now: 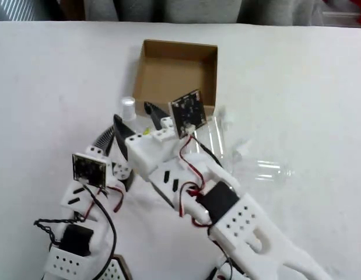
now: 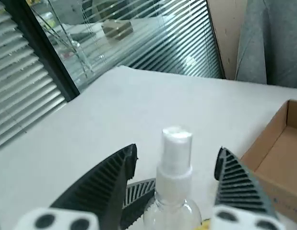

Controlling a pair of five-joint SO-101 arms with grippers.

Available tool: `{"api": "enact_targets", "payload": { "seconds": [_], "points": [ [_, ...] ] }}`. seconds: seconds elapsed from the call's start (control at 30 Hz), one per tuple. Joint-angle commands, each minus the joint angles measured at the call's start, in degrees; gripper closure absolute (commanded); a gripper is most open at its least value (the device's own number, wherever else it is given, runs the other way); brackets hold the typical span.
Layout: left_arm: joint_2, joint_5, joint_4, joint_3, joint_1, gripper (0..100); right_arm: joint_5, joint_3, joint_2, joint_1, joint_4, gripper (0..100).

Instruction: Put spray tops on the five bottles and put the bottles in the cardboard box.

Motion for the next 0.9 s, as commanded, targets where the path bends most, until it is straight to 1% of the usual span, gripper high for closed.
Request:
{"api": "enact_targets", "payload": {
  "seconds": [0.0, 0.2, 0.37, 0.5, 0.57, 0.67, 0.7, 0.77, 0.8, 0.87],
  "points": [
    [-0.9, 0.6, -0.4, -0.7, 0.0, 92, -0.4, -6.1, -6.4, 0.6, 4.4, 76.8],
    [-0.9, 0.6, -0.4, -0.7, 0.0, 92, -1.0, -7.0, -11.5, 4.4, 10.2, 76.8],
    [-0.9, 0.5, -0.4, -0.7, 0.0, 92, -1.3, -6.3, -12.6, 11.9, 12.4, 76.9],
    [-0.9, 0.5, -0.4, -0.7, 0.0, 92, -10.1, -2.2, -9.3, 18.0, 8.8, 77.7],
    [-0.9, 0.5, -0.4, -0.7, 0.0, 92, -11.0, -0.4, -5.9, 18.9, 4.6, 83.0],
    [-0.9, 0.5, -0.4, -0.7, 0.0, 92, -9.1, 0.3, -1.0, 19.1, 0.0, 97.7],
    [-0.9, 0.5, -0.4, -0.7, 0.0, 92, -8.7, 0.3, 0.3, 19.1, -0.7, 99.0],
    [-0.9, 0.5, -0.3, -0.7, 0.0, 92, -8.7, 0.2, 2.5, 18.9, -1.1, 94.9],
    [-0.9, 0.5, -0.3, -0.7, 0.0, 92, -8.7, 0.1, 3.4, 18.9, -1.1, 94.5],
    [-0.9, 0.5, -0.3, -0.7, 0.0, 92, -8.4, 0.0, 5.4, 18.7, -1.9, 96.7]
  ]
}}
